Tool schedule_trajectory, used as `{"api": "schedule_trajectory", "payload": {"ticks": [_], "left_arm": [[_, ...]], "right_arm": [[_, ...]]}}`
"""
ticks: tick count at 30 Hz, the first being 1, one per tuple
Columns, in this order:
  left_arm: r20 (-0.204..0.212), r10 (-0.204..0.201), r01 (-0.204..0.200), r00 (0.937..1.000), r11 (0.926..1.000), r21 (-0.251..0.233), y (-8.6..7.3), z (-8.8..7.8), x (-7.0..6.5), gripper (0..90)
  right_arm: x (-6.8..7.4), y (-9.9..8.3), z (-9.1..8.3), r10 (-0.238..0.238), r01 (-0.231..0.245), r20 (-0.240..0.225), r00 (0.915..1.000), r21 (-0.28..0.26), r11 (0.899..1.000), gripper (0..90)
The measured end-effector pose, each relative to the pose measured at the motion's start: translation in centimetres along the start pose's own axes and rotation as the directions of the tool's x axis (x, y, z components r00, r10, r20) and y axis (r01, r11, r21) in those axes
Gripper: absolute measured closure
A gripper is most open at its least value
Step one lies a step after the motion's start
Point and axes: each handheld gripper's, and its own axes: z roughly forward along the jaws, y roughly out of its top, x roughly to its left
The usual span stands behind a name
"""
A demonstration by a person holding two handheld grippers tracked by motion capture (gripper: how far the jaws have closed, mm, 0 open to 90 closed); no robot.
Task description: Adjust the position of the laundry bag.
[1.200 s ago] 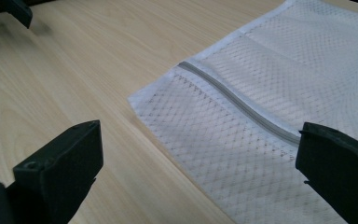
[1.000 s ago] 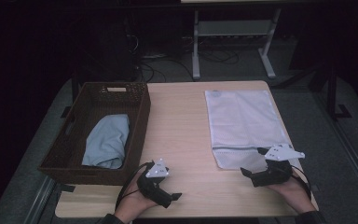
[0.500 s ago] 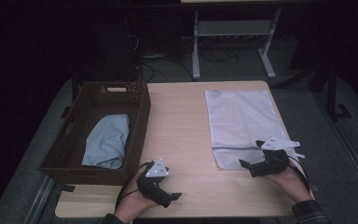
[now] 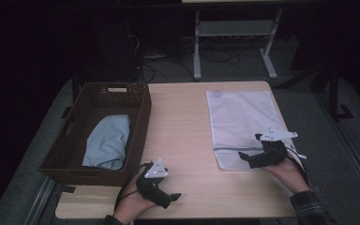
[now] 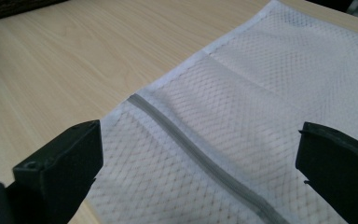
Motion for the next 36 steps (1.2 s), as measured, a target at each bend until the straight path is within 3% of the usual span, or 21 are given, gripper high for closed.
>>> {"api": "schedule_trajectory", "payload": {"ticks": [11,17,19,20,22,25,27,30,33,36], "left_arm": [[-0.002,-0.003,0.003,1.0,1.0,0.002,0.0,0.0,0.1,0.1],[-0.006,-0.004,0.004,1.0,1.0,0.001,0.0,0.0,0.1,0.1],[-0.005,-0.004,0.004,1.0,1.0,0.0,0.0,0.0,0.1,0.1],[-0.004,-0.004,0.004,1.0,1.0,0.0,0.0,-0.1,0.1,0.1],[-0.005,-0.003,0.003,1.0,1.0,-0.002,0.0,-0.1,0.1,0.1],[-0.008,-0.003,0.003,1.0,1.0,-0.005,0.0,-0.1,0.1,0.1],[-0.01,-0.004,0.004,0.9999,1.0,-0.007,0.0,-0.2,0.1,0.1],[-0.012,-0.007,0.007,0.9999,0.9999,-0.008,0.0,-0.3,0.1,0.1],[-0.012,-0.006,0.006,0.9999,0.9999,-0.01,0.0,-0.3,0.2,0.0],[-0.011,-0.007,0.007,0.9999,0.9999,-0.013,0.0,-0.4,0.2,0.1]], "right_arm": [[-1.2,1.1,0.7,0.015,-0.014,0.01,0.9998,-0.024,1.0,0.3],[-2.0,1.9,1.2,0.017,-0.017,0.013,0.9998,-0.004,1.0,0.4],[-2.2,2.1,1.3,0.021,-0.021,0.018,0.9996,-0.029,0.999,0.3],[-2.4,2.2,1.5,0.035,-0.035,0.012,0.9993,-0.017,0.999,0.3],[-2.6,2.4,1.7,0.018,-0.018,0.022,0.9996,0.001,1.0,0.3],[-3.1,2.9,1.9,0.027,-0.027,0.019,0.9994,-0.013,1.0,0.3],[-3.5,3.2,2.1,0.047,-0.047,0.016,0.9988,-0.019,0.999,3.2],[-4.0,3.6,2.3,0.031,-0.031,0.037,0.9988,-0.006,1.0,5.7],[-4.6,3.8,2.3,0.061,-0.061,0.022,0.9979,-0.038,0.997,13.6],[-5.1,3.5,2.7,0.078,-0.077,0.024,0.9967,-0.029,0.997,13.7]]}}
